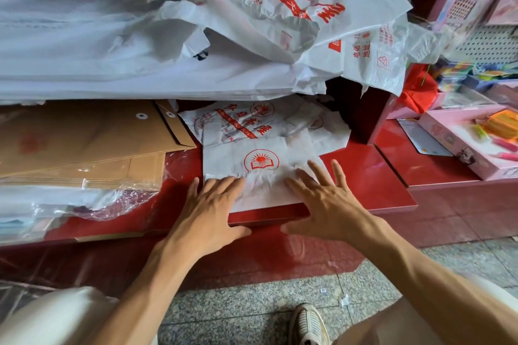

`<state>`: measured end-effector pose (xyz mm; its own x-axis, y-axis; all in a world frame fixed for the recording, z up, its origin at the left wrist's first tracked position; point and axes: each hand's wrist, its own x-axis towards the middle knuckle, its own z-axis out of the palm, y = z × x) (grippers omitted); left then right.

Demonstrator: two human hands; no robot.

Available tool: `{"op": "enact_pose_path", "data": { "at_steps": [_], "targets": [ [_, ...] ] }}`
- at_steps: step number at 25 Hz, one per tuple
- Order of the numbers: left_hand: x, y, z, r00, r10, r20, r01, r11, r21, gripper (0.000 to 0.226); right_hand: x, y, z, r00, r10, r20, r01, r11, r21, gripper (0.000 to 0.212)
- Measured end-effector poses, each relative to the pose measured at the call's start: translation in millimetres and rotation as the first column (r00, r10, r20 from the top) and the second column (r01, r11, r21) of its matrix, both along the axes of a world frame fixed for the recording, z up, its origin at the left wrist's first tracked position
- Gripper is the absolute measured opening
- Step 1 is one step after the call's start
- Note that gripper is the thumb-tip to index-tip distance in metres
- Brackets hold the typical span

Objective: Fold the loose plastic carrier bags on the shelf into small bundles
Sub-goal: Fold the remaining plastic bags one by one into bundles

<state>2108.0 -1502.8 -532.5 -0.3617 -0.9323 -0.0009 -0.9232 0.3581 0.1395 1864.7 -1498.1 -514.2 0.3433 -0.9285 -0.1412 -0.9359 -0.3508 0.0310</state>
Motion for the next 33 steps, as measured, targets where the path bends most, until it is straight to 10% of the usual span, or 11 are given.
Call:
{"op": "enact_pose_path", "data": {
  "at_steps": [3, 6, 9, 13, 18, 26, 30, 33],
  "targets": [
    [4.9, 4.5, 3.8, 0.999, -0.027, -0.033, 0.025, 0.996, -0.082, 0.075, -17.6, -1.2, 12.0, 0.999, -0.009, 0.047, 0.007, 0.999, 0.039, 0.099],
    [10.8, 10.0, 5.1, 0.952, -0.042, -0.302, 0.020, 0.997, -0.077, 0.015, -28.7, -1.0, 23.4, 0.972, -0.005, 0.233, -0.003, 0.999, 0.037, 0.050],
    [14.1, 15.1, 18.7, 0.833, 0.144, -0.535, -0.103, 0.989, 0.105, 0.023, -36.9, -1.7, 35.5, 0.882, -0.085, 0.464, 0.044, 0.994, 0.098, 0.004],
    [22.6, 12.3, 25.9, 0.645, 0.343, -0.682, -0.155, 0.934, 0.323, 0.036, -38.4, -7.4, 40.3, 0.652, -0.312, 0.691, 0.258, 0.948, 0.185, 0.024],
    [28.2, 2.3, 11.7, 0.696, 0.460, -0.551, -0.411, 0.885, 0.220, 0.032, -33.6, -18.6, 26.7, 0.450, -0.464, 0.763, 0.321, 0.881, 0.346, 0.027],
    [26.2, -8.9, -2.6, 0.593, 0.528, -0.608, -0.489, 0.836, 0.249, 0.040, -37.3, -40.6, 6.4, 0.530, -0.590, 0.609, 0.530, 0.791, 0.306, 0.044],
    [21.4, -5.4, -4.1, 0.832, 0.307, -0.462, -0.410, 0.902, -0.139, 0.044, -35.1, -32.0, 3.7, 0.742, -0.463, 0.485, 0.541, 0.841, -0.025, 0.042],
    [10.0, 0.7, 1.5, 0.931, -0.016, -0.364, -0.048, 0.985, -0.167, 0.065, -25.6, -20.1, 5.3, 0.895, -0.047, 0.445, 0.163, 0.961, -0.226, 0.058]
  ]
}}
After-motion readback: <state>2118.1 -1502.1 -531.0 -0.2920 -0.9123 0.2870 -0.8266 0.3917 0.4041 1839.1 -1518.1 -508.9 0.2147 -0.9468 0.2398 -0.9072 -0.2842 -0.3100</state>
